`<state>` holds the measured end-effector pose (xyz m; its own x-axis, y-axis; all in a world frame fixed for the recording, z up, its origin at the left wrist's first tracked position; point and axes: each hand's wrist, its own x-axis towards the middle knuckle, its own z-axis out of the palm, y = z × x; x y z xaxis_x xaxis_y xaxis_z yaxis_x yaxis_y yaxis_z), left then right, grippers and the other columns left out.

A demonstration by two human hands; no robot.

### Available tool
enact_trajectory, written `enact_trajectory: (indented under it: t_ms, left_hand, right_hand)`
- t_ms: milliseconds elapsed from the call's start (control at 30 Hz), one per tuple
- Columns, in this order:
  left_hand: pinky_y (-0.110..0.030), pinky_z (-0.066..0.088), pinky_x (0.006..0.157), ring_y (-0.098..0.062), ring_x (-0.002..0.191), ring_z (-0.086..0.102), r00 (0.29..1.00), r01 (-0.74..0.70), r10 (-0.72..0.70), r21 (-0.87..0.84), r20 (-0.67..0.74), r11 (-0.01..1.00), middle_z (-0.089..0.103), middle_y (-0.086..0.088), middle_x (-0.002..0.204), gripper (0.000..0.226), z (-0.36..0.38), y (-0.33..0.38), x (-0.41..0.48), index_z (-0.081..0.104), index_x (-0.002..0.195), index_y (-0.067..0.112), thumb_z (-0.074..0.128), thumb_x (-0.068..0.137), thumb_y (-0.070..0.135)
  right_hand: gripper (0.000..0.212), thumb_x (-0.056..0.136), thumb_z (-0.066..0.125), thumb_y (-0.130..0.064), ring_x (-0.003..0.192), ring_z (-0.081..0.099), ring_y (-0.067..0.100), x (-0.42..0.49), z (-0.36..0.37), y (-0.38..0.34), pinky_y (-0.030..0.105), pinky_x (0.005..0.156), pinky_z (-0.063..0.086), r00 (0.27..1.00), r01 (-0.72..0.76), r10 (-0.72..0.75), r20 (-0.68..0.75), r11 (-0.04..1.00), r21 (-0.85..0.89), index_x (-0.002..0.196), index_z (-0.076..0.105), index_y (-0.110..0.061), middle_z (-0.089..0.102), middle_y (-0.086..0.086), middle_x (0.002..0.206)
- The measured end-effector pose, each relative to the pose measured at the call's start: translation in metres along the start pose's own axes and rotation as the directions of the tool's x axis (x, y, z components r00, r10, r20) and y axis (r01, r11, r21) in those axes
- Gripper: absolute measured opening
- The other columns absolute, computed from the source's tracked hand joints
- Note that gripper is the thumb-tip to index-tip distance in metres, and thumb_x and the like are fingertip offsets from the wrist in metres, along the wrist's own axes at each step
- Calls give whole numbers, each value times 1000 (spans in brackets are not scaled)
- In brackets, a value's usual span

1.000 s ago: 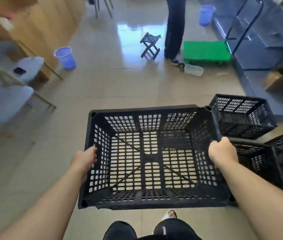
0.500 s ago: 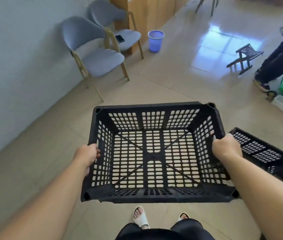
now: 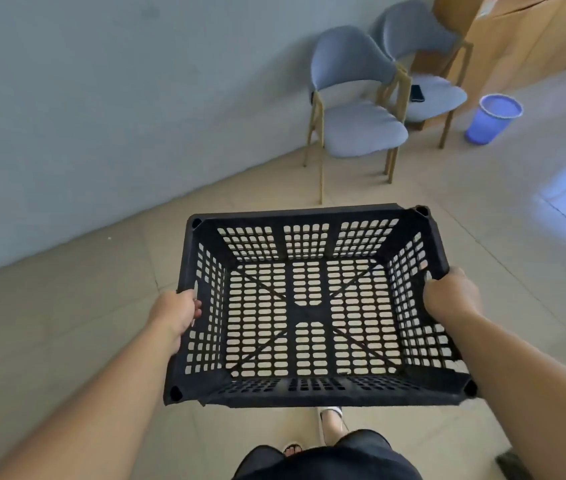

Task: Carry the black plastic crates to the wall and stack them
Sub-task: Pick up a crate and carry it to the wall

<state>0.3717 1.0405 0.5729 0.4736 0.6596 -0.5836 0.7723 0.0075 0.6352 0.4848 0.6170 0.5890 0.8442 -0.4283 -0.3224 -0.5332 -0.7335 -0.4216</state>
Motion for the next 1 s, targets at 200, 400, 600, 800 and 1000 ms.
enact_trajectory:
  t_ms: [200, 400, 600, 800, 1000]
  left_hand:
    - [-28, 29, 59, -16, 79, 64, 982, 104, -122, -126, -146, 987, 70, -4, 91, 28, -33, 11, 31, 68, 108, 4, 48, 105, 24]
    - [-27, 29, 57, -15, 76, 63, 943, 181, -240, -251, -230, 951, 69, -3, 88, 29, -82, 20, 79, 69, 109, 3, 48, 104, 22]
    - [-27, 28, 57, -15, 77, 61, 924, 211, -297, -326, -242, 922, 68, -4, 90, 30, -134, 31, 156, 68, 110, 4, 48, 105, 26]
    - [-30, 42, 64, -17, 79, 63, 931, 216, -299, -343, -209, 914, 70, -6, 93, 29, -194, 63, 247, 66, 113, 5, 49, 105, 27]
    - [-29, 38, 62, -16, 80, 64, 936, 200, -275, -309, -221, 930, 69, -4, 93, 29, -236, 106, 331, 66, 115, 6, 48, 106, 27]
  right_hand:
    - [32, 94, 47, -24, 72, 57, 31, 45, 32, -118, 35, 62, 46, 970, 206, -196, 144, 977, -54, 121, 51, -6, 58, 14, 93]
    - [35, 92, 49, -25, 88, 60, 38, 57, 79, -236, 45, 79, 53, 913, 358, -337, 228, 932, -57, 120, 53, -6, 63, 19, 106]
    - [35, 93, 51, -27, 85, 59, 36, 55, 147, -336, 39, 73, 49, 890, 398, -370, 266, 915, -59, 120, 56, -5, 64, 19, 105]
    - [39, 97, 52, -30, 93, 62, 40, 52, 205, -430, 39, 74, 50, 903, 366, -332, 273, 927, -84, 124, 55, -2, 64, 23, 113]
    - [38, 97, 52, -34, 74, 58, 31, 65, 250, -518, 34, 61, 46, 909, 362, -325, 263, 926, -106, 121, 54, -5, 63, 19, 104]
